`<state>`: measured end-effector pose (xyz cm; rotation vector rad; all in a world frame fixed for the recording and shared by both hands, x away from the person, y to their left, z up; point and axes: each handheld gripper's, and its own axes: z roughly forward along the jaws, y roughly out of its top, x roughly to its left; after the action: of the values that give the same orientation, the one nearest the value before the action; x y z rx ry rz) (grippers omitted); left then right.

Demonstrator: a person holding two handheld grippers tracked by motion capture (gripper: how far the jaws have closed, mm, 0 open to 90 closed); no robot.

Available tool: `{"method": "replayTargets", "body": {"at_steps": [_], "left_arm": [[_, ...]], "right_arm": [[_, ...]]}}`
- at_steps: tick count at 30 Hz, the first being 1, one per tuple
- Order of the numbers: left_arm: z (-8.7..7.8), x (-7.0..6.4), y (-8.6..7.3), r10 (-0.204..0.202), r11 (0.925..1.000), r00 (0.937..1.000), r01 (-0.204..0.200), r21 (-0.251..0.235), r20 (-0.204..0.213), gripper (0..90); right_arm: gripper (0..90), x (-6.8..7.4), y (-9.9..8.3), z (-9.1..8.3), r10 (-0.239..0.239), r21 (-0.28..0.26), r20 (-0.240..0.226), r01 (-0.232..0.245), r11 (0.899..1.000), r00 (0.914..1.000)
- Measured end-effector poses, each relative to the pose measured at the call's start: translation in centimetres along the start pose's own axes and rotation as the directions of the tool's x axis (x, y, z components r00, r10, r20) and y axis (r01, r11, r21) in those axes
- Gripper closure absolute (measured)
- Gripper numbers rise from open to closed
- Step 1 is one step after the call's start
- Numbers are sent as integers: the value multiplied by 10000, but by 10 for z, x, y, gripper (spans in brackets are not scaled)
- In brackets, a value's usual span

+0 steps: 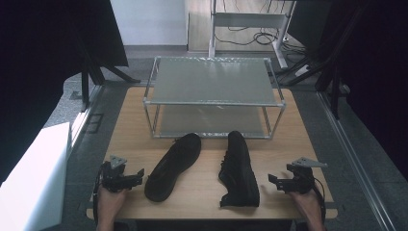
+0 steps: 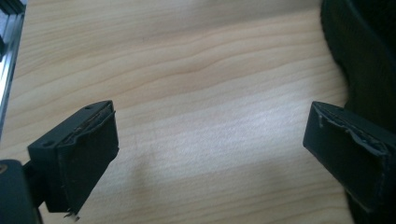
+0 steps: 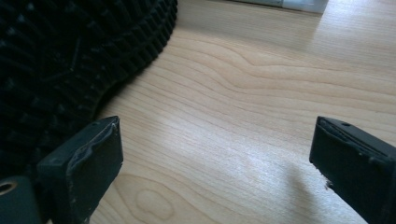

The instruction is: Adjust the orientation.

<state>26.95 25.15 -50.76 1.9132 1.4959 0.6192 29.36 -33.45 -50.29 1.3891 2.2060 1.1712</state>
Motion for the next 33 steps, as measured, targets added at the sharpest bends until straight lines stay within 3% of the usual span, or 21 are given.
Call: {"method": "replayTargets", "body": {"at_steps": [8,13,20,27,33], "left_arm": [[0,-6,1,287,9991,9994,-282,-315,170,0],[-2,-2,1,4,9990,10000,0,-456,78,0],[-3,5,0,-193,9991,9995,183,-389,-255,0],[-1,4,-1,-3,9999,9993,-2,-143,-381,0],[1,1,-1,251,9996,9994,-247,141,-252,0]], "right_arm": [[0,2,0,0,-281,-140,31,282,9995,9996],[0,2,1,0,-308,-163,-25,308,9994,9995],[0,4,1,1,-407,-137,-53,407,9991,9992],[0,5,1,2,-464,-40,-109,464,9989,9989],[0,5,2,1,-525,-141,-51,524,9985,9986]]}}
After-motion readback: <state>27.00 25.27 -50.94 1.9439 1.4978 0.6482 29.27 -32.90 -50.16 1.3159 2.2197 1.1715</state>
